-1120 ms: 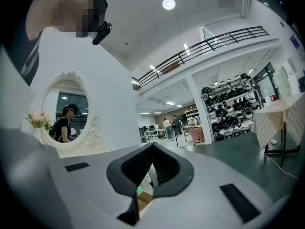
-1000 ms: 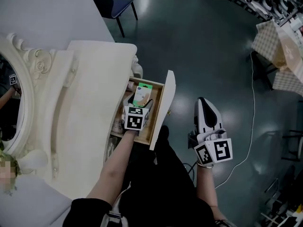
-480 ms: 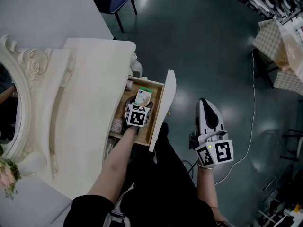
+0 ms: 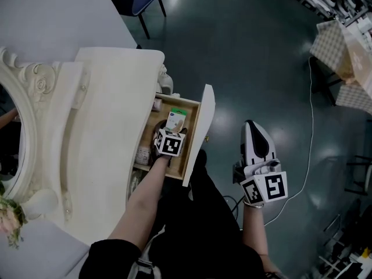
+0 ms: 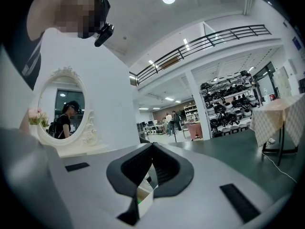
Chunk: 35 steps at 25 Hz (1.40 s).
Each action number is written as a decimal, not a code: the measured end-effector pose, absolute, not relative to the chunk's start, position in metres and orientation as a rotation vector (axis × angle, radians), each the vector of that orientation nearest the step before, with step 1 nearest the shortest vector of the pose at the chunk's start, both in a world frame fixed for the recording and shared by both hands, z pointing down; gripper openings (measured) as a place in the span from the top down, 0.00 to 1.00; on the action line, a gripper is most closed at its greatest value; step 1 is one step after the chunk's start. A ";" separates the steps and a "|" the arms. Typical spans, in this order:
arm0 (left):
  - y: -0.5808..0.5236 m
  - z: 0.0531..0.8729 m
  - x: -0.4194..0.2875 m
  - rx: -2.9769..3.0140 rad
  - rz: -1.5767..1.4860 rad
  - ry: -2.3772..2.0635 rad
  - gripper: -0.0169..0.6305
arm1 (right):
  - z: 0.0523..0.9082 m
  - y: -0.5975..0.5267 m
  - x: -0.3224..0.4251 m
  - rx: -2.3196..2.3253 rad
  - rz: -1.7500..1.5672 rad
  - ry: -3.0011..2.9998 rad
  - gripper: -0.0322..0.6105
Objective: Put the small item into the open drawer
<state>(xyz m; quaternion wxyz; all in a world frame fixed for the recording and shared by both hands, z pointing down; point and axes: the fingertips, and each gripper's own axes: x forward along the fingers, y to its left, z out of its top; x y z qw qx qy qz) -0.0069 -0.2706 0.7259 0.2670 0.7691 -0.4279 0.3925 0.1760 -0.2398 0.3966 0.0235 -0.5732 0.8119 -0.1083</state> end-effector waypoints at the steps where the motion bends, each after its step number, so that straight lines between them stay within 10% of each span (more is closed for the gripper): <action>1: -0.270 0.726 -0.006 2.073 1.062 -1.156 0.40 | 0.396 -0.239 0.176 -1.773 -0.335 2.513 0.95; 9: -0.287 0.666 -0.007 2.176 0.884 -1.268 0.40 | 0.390 -0.236 0.168 -1.735 -0.315 2.516 0.95; 35: -0.254 0.412 -0.044 2.531 0.204 -1.570 0.91 | 0.357 -0.198 0.127 -1.655 -0.170 2.528 0.95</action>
